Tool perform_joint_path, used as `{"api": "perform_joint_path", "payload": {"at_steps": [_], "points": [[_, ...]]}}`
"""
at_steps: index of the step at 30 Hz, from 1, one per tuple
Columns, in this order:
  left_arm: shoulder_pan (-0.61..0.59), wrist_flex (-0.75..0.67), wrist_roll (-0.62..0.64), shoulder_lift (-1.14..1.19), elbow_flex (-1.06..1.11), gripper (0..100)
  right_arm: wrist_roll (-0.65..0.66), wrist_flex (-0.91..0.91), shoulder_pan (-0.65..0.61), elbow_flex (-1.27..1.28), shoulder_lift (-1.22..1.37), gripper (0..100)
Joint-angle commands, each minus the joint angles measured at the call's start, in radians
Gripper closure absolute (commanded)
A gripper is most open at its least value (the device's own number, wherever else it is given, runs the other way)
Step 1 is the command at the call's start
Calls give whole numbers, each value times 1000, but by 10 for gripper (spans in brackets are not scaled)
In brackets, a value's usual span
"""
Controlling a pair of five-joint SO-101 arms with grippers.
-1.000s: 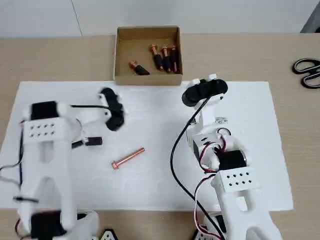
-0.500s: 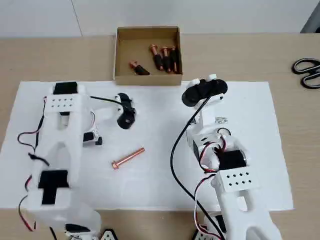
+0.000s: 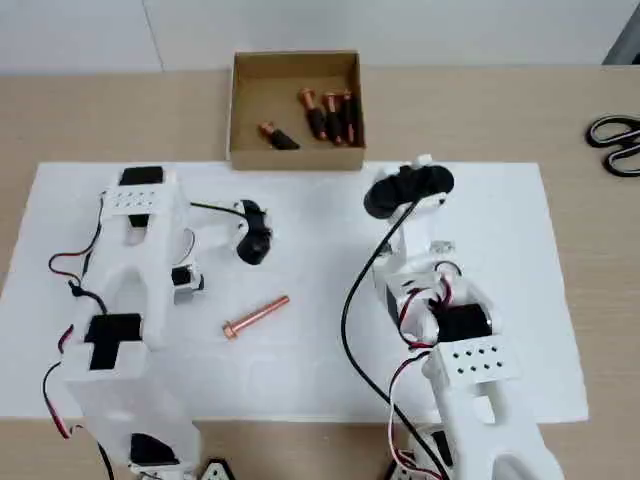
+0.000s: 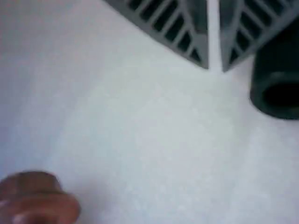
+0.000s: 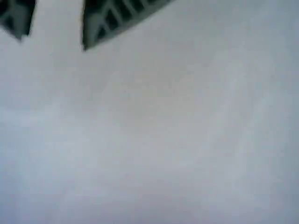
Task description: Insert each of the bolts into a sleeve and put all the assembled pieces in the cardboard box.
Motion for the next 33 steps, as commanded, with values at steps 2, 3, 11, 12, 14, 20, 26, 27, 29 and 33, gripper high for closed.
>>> {"api": "perform_joint_path", "payload": {"at_steps": [2,3,11,12,14,20,26,27,29,33], "points": [[2,-69,-81,29,-38,992,-5,-10,-2,-8,-25,919],[2,-83,-81,41,-38,992,-5,-10,-2,-8,-25,919],[2,-91,-80,110,-79,994,-5,-10,-2,-8,-27,919],[2,-71,-80,112,-96,994,-5,-10,-2,-8,-27,919],[2,-26,-80,120,-142,994,-5,-13,-2,-8,-27,919],[2,-6,-81,120,-182,994,-5,-15,-2,-8,-27,919],[2,23,-80,120,-182,994,-5,-15,-2,-11,-27,919],[2,32,-78,120,-182,993,-5,-13,-2,-11,-27,919],[2,48,-49,115,-182,992,-5,-12,-2,-11,-27,919],[2,78,-35,109,-179,944,-5,-16,-2,-11,-27,919]]}}
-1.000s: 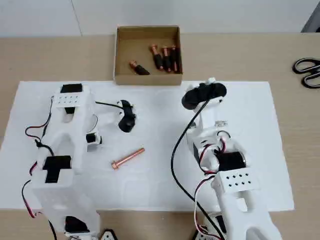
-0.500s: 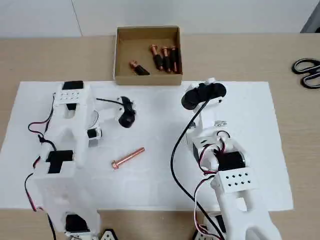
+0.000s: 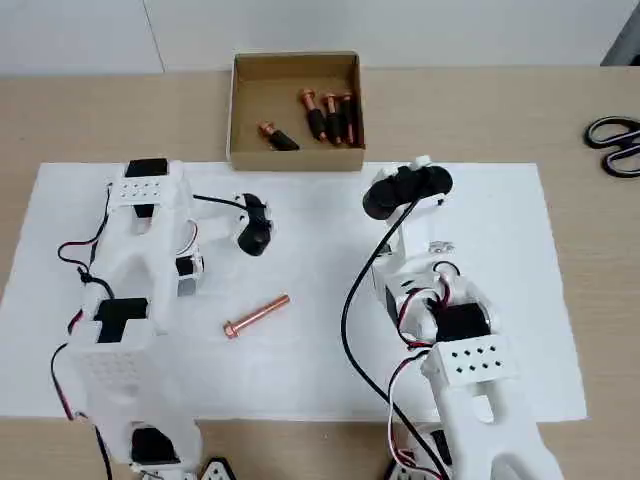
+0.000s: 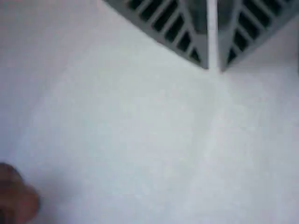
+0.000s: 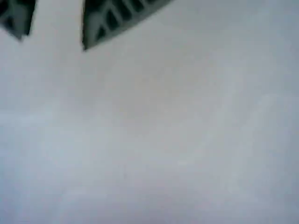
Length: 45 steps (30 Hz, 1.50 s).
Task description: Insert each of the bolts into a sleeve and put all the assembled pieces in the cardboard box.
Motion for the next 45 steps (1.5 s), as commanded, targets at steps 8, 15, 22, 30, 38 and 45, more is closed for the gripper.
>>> {"api": "perform_joint_path", "payload": {"at_steps": [8,15,22,30,38,45], "points": [[23,31,-2,-124,-31,886,-5,-16,-2,-12,-27,919],[64,31,0,-238,-35,886,-5,-18,-4,-12,-27,919],[43,-68,-2,-272,-36,886,-5,-16,-2,-12,-27,919],[18,-161,-5,-180,-36,885,-5,-12,-1,-12,-27,919],[0,-138,-5,-98,-36,885,-5,-13,-1,-11,-27,919],[-38,-175,-5,14,-36,885,-5,-12,-1,-11,-27,919]]}}
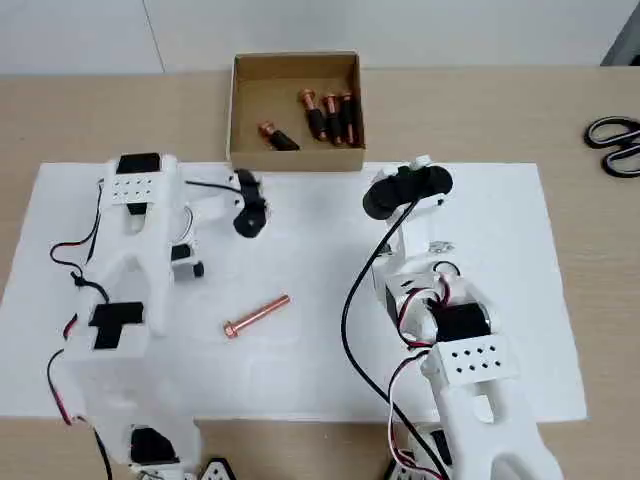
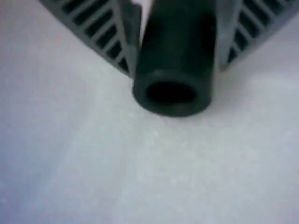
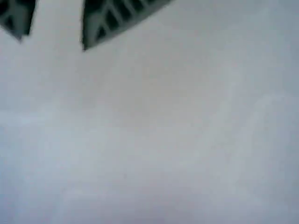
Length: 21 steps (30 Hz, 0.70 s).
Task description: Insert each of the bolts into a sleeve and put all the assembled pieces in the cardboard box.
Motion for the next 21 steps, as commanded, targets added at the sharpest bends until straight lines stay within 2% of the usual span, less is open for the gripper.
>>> {"api": "perform_joint_path", "payload": {"at_steps": [1,6,9,13,17,21], "points": [[-14,-11,-11,34,-22,885,-5,-12,-1,-11,-27,919],[-11,34,-12,57,-22,900,-5,-16,-1,-11,-27,919],[-2,58,-9,57,-47,999,-5,-16,-1,-11,-27,919],[20,176,-6,57,-160,994,-5,-16,-1,-11,-27,919],[68,193,124,41,-254,994,-5,-16,-1,-11,-27,919],[129,193,216,-87,-252,994,-5,-16,-1,-11,-27,919]]}}
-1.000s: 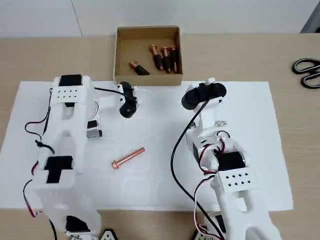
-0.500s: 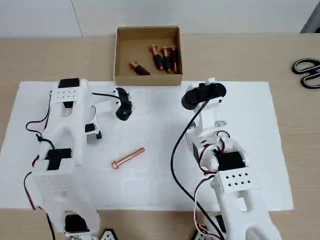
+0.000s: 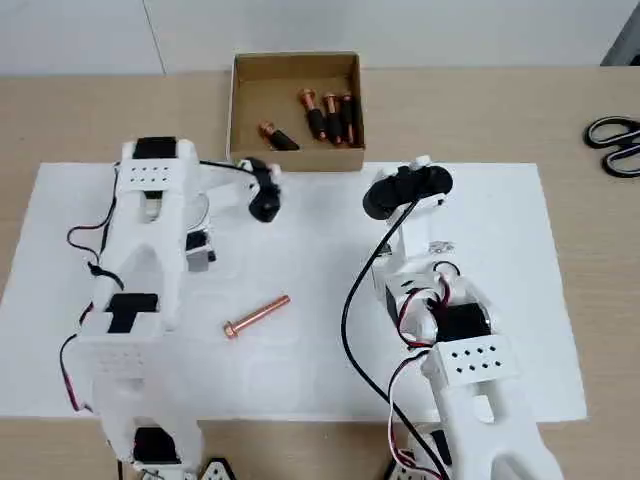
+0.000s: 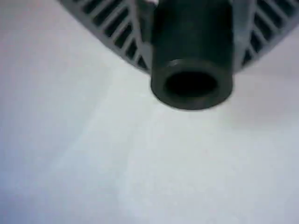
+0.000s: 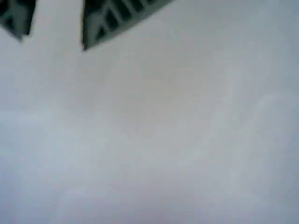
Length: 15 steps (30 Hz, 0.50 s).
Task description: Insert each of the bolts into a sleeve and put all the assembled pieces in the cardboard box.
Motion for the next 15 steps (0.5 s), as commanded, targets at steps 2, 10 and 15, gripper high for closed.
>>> {"api": "perform_joint_path", "payload": {"at_steps": [2,10,15], "points": [[83,29,132,-213,-36,994,-5,-16,-1,-11,-27,919],[292,20,565,-377,-39,994,-6,-44,151,-12,-27,919],[376,-103,838,-376,-41,994,-11,-59,254,-12,-28,919]]}}
